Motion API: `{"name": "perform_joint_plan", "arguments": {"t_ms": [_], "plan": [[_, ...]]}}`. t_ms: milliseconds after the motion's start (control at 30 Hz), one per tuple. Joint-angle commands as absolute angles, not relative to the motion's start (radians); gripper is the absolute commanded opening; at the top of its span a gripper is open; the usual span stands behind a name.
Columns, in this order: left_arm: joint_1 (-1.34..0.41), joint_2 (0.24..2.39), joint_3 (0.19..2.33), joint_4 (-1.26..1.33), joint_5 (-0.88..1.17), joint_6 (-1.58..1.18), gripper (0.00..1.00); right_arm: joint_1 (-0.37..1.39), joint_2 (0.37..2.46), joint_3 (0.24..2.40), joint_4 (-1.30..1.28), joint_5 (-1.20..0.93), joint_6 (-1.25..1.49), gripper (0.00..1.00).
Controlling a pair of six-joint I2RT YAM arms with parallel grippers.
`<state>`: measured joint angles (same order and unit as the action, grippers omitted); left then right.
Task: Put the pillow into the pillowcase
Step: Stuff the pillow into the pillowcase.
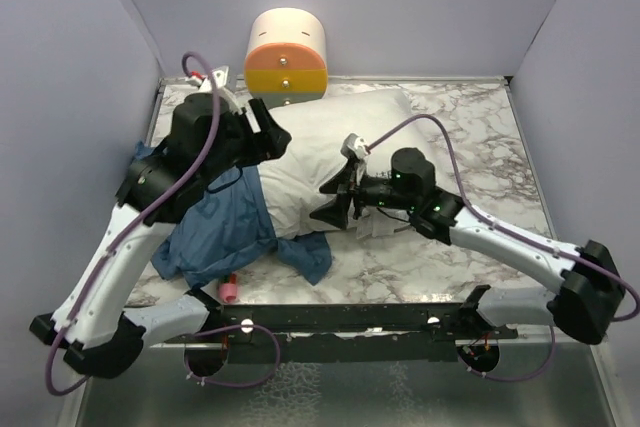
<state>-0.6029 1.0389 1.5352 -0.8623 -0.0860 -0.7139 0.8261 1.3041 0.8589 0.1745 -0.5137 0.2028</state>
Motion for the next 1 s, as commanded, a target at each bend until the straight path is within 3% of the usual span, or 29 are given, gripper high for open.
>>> {"name": "perform_joint_plan", "arguments": {"t_ms": [0, 100, 167, 333, 433, 533, 700, 800, 867, 967], "plan": [[-0.536, 1.184, 1.62, -0.904, -0.269, -0.547, 0.75, 0.834, 1.14, 0.91, 0.09, -0.543, 0.158, 0.78], [-0.378, 1.255, 1.646, -0.889, -0.147, -0.476, 0.77, 0.826, 1.104, 0.996, 0.018, -0.428, 0.169, 0.95], [-0.3, 1.286, 1.651, -0.861, -0.089, -0.451, 0.77, 0.775, 1.13, 1.076, -0.06, -0.347, 0.211, 1.0], [-0.187, 1.356, 1.658, -0.807, -0.008, -0.436, 0.78, 0.423, 1.231, 1.181, -0.119, -0.421, 0.42, 1.0], [-0.109, 1.388, 1.616, -0.762, 0.088, -0.458, 0.78, 0.344, 1.3, 1.25, -0.168, -0.356, 0.448, 1.0], [-0.051, 1.412, 1.571, -0.708, 0.179, -0.488, 0.78, 0.226, 1.391, 1.259, -0.188, -0.436, 0.544, 1.0], [-0.042, 1.48, 1.492, -0.671, 0.259, -0.51, 0.78, 0.198, 1.504, 1.236, -0.207, -0.508, 0.549, 0.99], [-0.042, 1.503, 1.425, -0.637, 0.311, -0.533, 0.77, 0.198, 1.559, 1.214, -0.225, -0.545, 0.524, 0.96], [-0.043, 1.506, 1.39, -0.612, 0.35, -0.55, 0.74, 0.198, 1.566, 1.186, -0.21, -0.593, 0.514, 0.88], [-0.054, 1.507, 1.36, -0.547, 0.447, -0.599, 0.48, 0.198, 1.531, 1.143, -0.162, -0.681, 0.523, 0.61]]}}
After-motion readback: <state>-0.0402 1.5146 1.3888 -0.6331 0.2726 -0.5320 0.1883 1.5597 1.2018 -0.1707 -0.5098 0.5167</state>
